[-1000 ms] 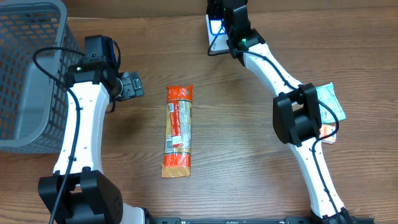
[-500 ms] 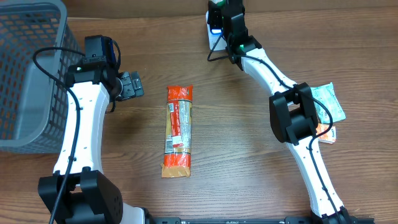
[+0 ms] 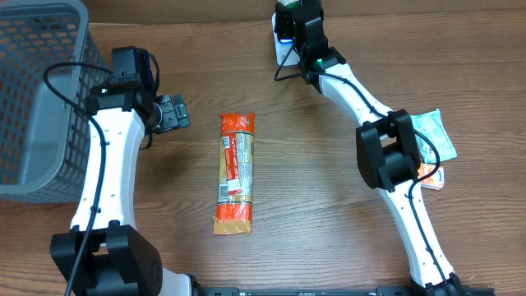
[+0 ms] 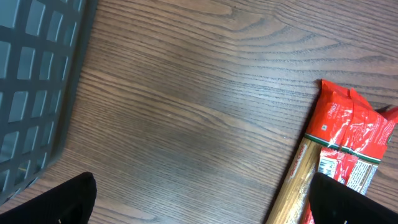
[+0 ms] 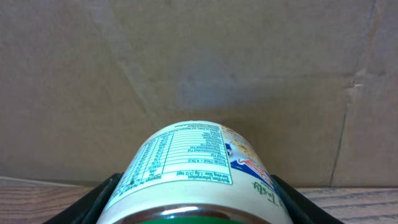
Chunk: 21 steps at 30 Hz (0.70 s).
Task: Scan the item barcode
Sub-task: 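Carry the jar to the white scanner and hold it in front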
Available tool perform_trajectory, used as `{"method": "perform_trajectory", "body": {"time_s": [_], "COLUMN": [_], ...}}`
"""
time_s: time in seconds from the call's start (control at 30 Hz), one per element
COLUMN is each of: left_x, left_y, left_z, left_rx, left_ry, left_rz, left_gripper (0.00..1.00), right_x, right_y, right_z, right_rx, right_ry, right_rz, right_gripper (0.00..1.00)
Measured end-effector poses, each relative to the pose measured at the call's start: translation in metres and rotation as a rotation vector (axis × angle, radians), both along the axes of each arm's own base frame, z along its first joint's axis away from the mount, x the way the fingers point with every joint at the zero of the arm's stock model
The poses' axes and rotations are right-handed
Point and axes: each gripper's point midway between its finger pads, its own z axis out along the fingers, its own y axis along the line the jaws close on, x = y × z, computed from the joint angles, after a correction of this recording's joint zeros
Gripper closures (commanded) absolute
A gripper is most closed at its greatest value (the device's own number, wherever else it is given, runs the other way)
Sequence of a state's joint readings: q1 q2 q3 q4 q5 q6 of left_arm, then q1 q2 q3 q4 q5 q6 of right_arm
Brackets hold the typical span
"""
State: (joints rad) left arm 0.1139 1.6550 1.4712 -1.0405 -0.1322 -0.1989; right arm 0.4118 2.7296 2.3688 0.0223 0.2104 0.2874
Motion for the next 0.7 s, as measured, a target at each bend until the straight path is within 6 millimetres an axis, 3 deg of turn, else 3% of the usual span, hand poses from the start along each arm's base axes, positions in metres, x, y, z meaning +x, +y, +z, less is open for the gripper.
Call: {"method": "perform_trajectory", "body": {"time_s": [0.7], "left_x": [0.0], "left_y": [0.0], "left_z": [0.0], "left_rx": [0.0], "left_ry": [0.0], "left_rz": [0.0], "left_gripper": [0.0], "right_x": [-0.002], "right_y": [-0.001], "right_z": [0.007], "right_rx": [-0.043], "right_ry": [0.001], "right_rz": [0.013], "right_gripper": [0.74]}}
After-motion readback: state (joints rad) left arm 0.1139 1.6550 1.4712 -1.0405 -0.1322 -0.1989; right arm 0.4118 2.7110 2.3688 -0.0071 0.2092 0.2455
